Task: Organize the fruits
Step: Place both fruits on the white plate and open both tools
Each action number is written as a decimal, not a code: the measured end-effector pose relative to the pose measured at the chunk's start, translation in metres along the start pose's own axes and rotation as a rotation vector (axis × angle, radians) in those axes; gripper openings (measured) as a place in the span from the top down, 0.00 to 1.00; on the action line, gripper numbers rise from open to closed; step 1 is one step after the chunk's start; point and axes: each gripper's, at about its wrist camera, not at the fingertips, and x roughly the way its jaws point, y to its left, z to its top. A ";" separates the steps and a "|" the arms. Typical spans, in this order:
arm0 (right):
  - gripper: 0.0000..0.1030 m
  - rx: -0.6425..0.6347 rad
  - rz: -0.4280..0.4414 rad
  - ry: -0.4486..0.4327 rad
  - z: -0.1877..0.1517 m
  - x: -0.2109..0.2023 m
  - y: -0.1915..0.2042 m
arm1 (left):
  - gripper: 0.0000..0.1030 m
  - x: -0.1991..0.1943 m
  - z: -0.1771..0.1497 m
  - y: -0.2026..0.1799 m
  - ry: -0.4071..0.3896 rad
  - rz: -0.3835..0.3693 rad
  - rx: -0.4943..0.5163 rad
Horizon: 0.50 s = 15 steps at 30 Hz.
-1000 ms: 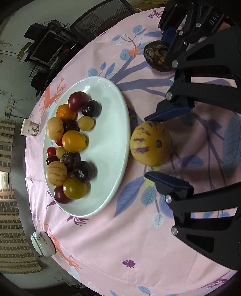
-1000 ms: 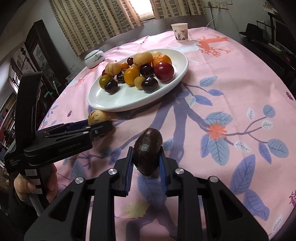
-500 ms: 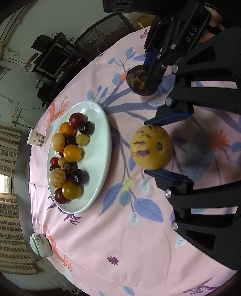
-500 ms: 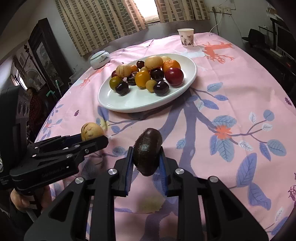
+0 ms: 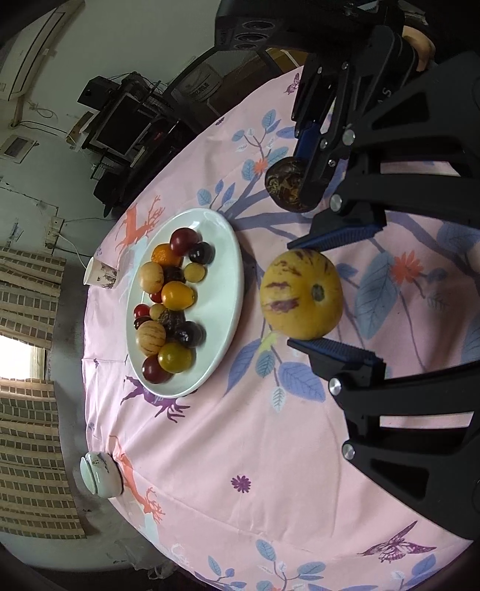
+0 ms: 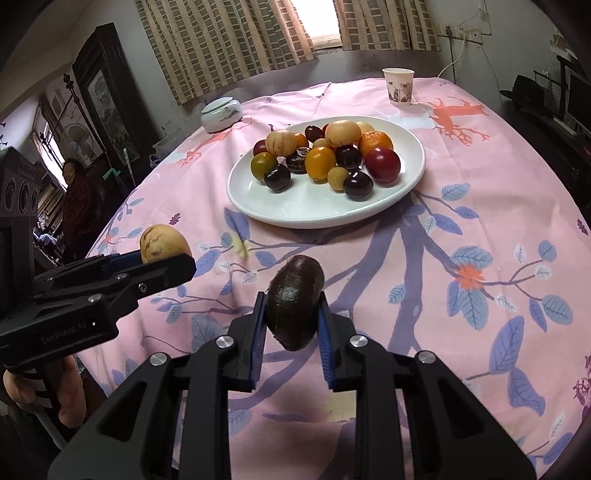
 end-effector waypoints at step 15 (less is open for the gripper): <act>0.75 -0.054 -0.107 0.012 0.093 0.059 -0.024 | 0.55 0.095 0.100 0.011 0.104 -0.006 -0.043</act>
